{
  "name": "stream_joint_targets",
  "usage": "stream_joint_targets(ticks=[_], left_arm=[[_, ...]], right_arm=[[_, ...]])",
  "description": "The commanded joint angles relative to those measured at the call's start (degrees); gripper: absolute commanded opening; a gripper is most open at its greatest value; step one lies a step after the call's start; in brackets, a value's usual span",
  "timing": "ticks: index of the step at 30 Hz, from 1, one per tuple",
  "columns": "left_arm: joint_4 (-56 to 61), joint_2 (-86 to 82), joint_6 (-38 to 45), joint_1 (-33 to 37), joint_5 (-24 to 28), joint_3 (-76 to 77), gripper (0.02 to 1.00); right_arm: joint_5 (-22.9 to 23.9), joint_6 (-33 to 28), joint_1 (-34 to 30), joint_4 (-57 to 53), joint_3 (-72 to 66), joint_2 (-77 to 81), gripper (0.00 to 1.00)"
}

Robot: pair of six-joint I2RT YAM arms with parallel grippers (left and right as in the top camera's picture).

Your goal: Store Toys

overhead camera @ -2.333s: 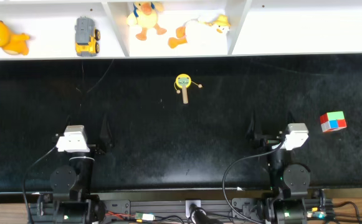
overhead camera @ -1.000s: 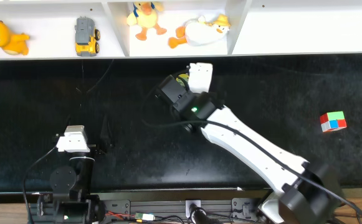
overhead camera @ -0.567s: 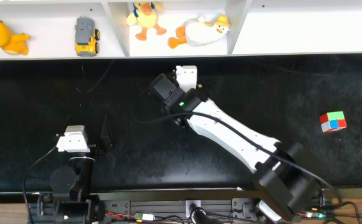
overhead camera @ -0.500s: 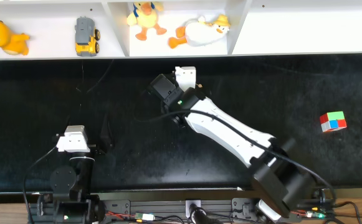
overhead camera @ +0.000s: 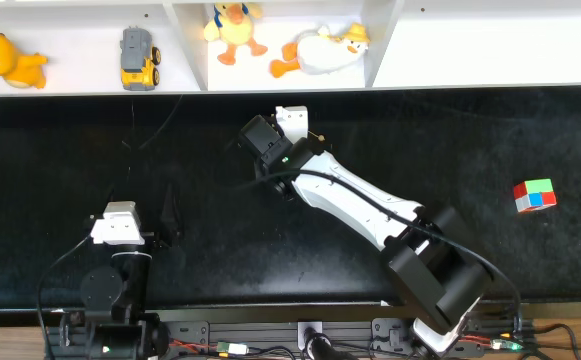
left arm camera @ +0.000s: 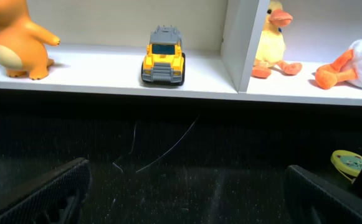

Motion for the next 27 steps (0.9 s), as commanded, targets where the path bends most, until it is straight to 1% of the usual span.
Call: stream_joint_targets(ticks=[1,7,12,13,15,16,17,18,19,20,21,24,26,27], left_arm=[[-0.17,-0.55,-0.61,-0.24,0.57,-0.07,0.998],[-0.15,-0.55,-0.61,-0.24,0.57,-0.07,0.998],[-0.15,-0.55,-0.61,-0.24,0.57,-0.07,0.998],[-0.17,-0.55,-0.61,-0.24,0.57,-0.07,0.998],[-0.17,-0.55,-0.61,-0.24,0.57,-0.07,0.998],[-0.15,-0.55,-0.61,-0.24,0.57,-0.07,0.998],[-0.15,-0.55,-0.61,-0.24,0.57,-0.07,0.998],[-0.17,-0.55,-0.61,-0.24,0.57,-0.07,0.998],[-0.17,-0.55,-0.61,-0.24,0.57,-0.07,0.998],[-0.17,-0.55,-0.61,-0.24,0.57,-0.07,0.998],[-0.15,-0.55,-0.61,-0.24,0.57,-0.07,0.998],[-0.17,-0.55,-0.61,-0.24,0.57,-0.07,0.998],[-0.17,-0.55,-0.61,-0.24,0.57,-0.07,0.998],[-0.17,-0.55,-0.61,-0.24,0.57,-0.07,0.998]], right_arm=[[-0.24,-0.63,-0.85,0.50,1.77,1.31,0.996],[-0.44,-0.66,-1.84,0.90,1.77,2.58,1.000],[-2.86,-1.49,-2.67,1.31,1.77,3.82,0.998],[-3.78,-2.05,-2.82,1.40,1.77,4.00,0.978],[-4.00,-2.19,-3.04,1.42,1.77,4.22,0.895],[-4.00,-2.19,-3.10,1.49,1.77,4.31,0.822],[-4.02,-2.19,-3.17,1.64,1.77,4.33,0.680],[-4.02,-2.25,-3.19,1.90,1.77,4.35,0.472],[-4.00,-2.80,-3.19,2.29,1.77,4.37,0.380],[-4.02,-3.21,-3.19,2.62,1.77,4.37,0.316],[-4.02,-3.41,-3.19,2.91,1.77,4.37,0.279],[-4.02,-3.45,-3.19,3.04,1.77,4.35,0.117],[-4.09,-3.45,-3.17,3.04,1.77,4.35,0.066],[-4.09,-3.45,-3.15,3.04,1.77,4.33,0.060]])
